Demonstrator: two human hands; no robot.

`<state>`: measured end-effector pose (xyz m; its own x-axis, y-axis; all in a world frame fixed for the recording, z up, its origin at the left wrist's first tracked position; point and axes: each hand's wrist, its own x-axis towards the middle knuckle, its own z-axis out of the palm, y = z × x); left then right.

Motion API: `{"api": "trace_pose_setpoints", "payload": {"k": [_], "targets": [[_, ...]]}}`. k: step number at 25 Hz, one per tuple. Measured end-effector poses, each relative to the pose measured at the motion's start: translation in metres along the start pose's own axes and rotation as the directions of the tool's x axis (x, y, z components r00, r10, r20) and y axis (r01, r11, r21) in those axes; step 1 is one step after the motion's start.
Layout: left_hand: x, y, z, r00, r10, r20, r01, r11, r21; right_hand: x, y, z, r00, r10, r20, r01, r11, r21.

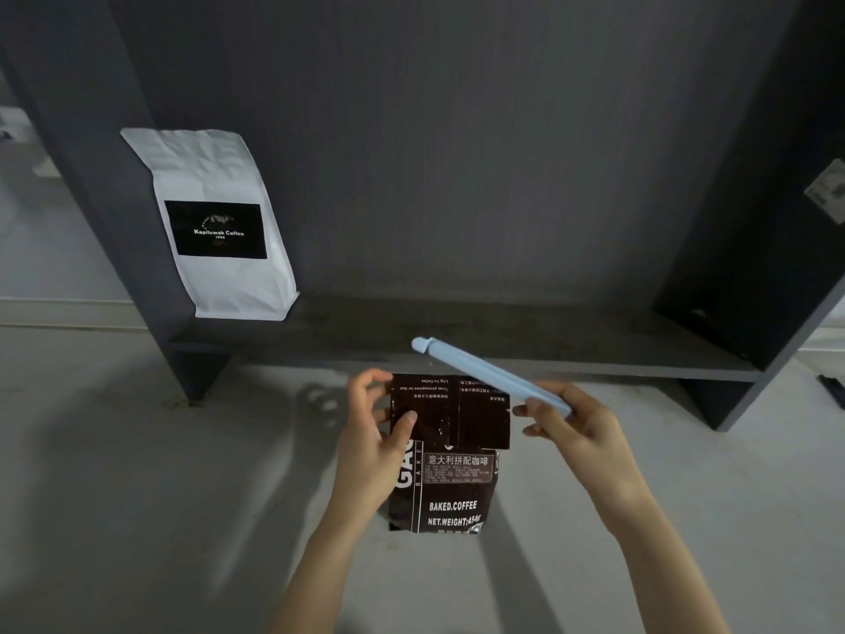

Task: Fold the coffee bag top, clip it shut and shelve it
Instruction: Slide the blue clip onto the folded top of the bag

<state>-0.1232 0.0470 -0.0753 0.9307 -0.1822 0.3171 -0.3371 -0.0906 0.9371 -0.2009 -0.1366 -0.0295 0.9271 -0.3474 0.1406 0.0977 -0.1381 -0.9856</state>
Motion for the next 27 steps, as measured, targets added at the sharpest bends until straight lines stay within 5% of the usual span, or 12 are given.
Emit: {"api": "trace_pose_setpoints", "payload": {"k": [5, 14, 21, 27], "targets": [[-0.001, 0.003, -0.003, 0.997, 0.022, 0.068, -0.028, 0.995, 0.091, -0.012, 0.005, -0.002, 0.996, 0.031, 0.088, -0.014, 0.983, -0.185], [-0.006, 0.013, -0.009, 0.996, -0.003, 0.092, -0.001, 0.999, 0.050, -0.015, 0.008, 0.002, 0.999, 0.003, 0.048, 0.003, 0.990, -0.140], [-0.008, 0.016, -0.005, 0.997, -0.030, 0.065, 0.029, 0.999, 0.024, -0.020, 0.007, 0.008, 0.981, -0.195, 0.004, 0.192, 0.957, -0.216], [-0.011, 0.019, -0.003, 0.992, -0.097, 0.082, 0.102, 0.993, -0.052, -0.019, 0.010, 0.007, 0.977, -0.210, 0.030, 0.212, 0.964, -0.162]]}}
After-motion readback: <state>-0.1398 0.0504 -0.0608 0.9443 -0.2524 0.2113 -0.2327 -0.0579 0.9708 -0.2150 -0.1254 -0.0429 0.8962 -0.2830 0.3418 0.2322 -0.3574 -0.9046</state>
